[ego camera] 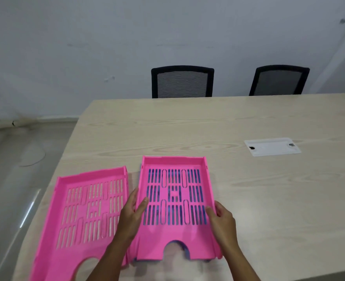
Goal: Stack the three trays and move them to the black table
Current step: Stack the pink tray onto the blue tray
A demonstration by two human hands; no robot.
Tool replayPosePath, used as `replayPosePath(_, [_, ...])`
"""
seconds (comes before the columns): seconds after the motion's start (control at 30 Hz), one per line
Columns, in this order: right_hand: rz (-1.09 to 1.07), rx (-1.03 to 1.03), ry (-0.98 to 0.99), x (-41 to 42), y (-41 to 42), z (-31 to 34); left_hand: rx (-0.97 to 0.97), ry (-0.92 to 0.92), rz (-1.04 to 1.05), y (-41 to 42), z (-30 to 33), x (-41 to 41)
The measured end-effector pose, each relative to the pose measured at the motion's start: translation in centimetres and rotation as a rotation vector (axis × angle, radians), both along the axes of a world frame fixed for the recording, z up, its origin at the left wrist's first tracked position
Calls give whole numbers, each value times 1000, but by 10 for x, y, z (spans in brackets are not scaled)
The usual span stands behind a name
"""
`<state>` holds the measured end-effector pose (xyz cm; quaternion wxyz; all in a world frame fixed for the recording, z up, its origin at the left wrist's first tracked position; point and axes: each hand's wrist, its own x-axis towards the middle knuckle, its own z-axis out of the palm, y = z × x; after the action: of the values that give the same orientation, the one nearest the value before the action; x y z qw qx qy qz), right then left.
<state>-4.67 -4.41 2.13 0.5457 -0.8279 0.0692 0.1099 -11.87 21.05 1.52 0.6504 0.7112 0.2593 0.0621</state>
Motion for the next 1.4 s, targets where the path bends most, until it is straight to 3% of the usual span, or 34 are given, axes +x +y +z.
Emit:
replayPosePath(0.97, [65,-32,-19,20,11,0,43,8,95,-1,-12,0])
replayPosePath(1.4, [115,-48,-22,35,2,-2,32,142,26,-19,-19,-12])
